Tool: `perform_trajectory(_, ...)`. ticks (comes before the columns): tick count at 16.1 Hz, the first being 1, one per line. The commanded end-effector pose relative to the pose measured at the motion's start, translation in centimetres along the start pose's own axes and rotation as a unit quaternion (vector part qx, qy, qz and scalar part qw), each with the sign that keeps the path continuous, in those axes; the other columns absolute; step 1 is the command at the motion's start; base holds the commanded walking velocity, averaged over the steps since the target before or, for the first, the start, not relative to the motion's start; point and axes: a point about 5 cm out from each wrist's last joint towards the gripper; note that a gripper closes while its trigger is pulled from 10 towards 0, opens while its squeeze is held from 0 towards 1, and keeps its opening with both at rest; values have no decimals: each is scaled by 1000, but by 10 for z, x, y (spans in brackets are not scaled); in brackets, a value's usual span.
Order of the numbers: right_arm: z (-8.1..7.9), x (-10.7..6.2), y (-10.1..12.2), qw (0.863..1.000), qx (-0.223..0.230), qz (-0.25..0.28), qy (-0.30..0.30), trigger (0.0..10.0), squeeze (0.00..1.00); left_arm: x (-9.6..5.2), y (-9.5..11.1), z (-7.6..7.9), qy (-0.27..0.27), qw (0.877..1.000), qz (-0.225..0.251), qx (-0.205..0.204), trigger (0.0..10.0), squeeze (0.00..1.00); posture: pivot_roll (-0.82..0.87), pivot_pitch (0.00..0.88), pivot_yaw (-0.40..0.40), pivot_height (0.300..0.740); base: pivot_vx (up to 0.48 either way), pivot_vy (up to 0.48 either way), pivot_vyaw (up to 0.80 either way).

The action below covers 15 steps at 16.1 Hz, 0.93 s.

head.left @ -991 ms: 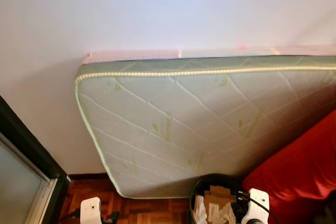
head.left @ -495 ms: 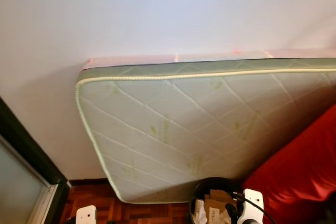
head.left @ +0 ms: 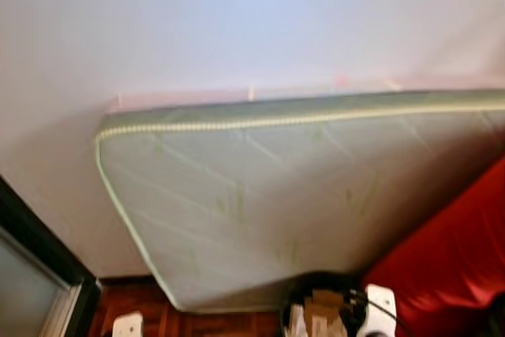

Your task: Clean up the room

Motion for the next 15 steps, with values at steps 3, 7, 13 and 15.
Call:
perform_trajectory(3, -2, 0, 1, 1000, -3, -1, 6, 10000, 0, -1, -6, 1, 4, 1000, -13, -3, 10000, 0, 28, 0, 3, 691, 0, 0, 0)
perform_trajectory(7, -1, 0, 0, 1000, -2, -3, 9, 10000, 0, 4, -2, 15, -3, 1000, -11, -3, 10000, 0, 31, 0, 2, 691, 0, 0, 0)
perform_trajectory(13, 0, 0, 0, 1000, 0, -3, 10, 10000, 0, 1, -3, 5, 3, 1000, -10, -9, 10000, 0, 29, 19, -3, 691, 0, 0, 0)
perform_trajectory(15, 1, 0, 0, 1000, 2, -2, 10, 10000, 0, 0, -2, -1, 7, 1000, -9, -11, 10000, 0, 29, 24, -4, 691, 0, 0, 0)
Point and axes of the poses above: a point about 5 cm out from each wrist's last joint towards the gripper, its own x axis pointing out of the wrist towards the gripper, its own y axis along the axis of the wrist's last joint, z = x × y, and after that the axes turned 8 degrees about -x, right-handed
